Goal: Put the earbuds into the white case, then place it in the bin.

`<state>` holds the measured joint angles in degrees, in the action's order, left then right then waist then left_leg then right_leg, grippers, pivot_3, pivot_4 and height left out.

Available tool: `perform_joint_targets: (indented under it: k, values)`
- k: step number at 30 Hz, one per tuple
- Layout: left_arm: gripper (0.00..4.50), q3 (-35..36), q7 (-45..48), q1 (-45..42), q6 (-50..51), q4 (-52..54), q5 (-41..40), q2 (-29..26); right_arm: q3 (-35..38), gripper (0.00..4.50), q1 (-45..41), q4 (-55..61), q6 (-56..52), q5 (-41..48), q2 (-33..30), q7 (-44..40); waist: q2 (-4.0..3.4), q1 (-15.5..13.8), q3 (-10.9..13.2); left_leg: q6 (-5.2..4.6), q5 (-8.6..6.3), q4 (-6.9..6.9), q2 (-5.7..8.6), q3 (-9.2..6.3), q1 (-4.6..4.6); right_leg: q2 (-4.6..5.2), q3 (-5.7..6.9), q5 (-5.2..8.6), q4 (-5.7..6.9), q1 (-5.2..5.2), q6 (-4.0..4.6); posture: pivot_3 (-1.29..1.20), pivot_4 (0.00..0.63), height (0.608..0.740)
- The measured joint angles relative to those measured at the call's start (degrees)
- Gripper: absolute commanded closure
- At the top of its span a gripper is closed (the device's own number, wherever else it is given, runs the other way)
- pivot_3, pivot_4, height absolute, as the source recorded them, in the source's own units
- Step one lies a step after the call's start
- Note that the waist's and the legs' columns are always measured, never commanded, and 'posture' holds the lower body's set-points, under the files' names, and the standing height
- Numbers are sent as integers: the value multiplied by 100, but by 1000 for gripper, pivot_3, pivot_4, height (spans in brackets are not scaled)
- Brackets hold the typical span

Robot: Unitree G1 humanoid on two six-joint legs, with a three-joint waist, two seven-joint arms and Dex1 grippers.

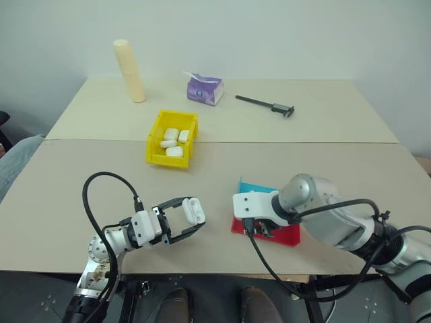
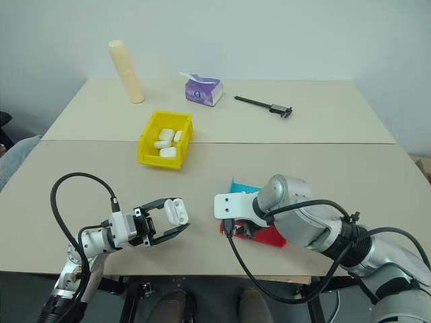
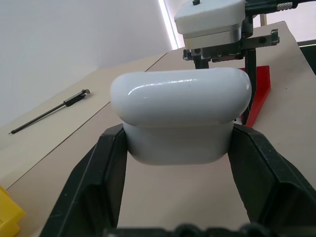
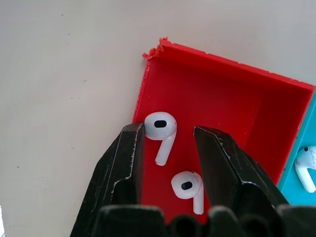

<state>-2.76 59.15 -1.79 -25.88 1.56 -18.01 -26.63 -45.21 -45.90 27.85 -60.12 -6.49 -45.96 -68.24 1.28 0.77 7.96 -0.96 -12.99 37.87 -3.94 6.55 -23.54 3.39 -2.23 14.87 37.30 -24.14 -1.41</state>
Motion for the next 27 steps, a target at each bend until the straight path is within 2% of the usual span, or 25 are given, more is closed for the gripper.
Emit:
perform_joint_targets:
  k: [11,14,16,24,27]
  values:
    - [1738,-82,-47,0,1,-1,20,-5,-83,2512,0,-22,164,0,-26,11,0,0,0,0,0,0,0,0,0,0,0,0,-1,0,0,0,150,740]
    - [1738,-83,-76,0,1,-1,23,-5,-102,3116,0,-26,237,0,-46,5,0,0,0,0,0,0,0,0,0,0,0,0,-1,0,0,0,150,740]
    - [1738,-85,-91,4,0,-1,45,-10,-111,3726,0,-30,273,-1,-61,0,0,1,0,0,0,0,0,0,0,0,0,0,-1,0,0,0,150,740]
    - [1738,-86,-110,32,0,-1,87,-45,-126,3726,12,-45,352,-3,-61,27,0,0,0,0,0,0,0,0,0,0,0,0,-1,0,0,0,150,740]
    - [1738,-86,-121,32,0,-1,90,-51,-128,3875,12,-90,376,-13,-61,47,0,0,0,0,0,0,0,0,0,0,0,0,-1,0,0,0,150,740]
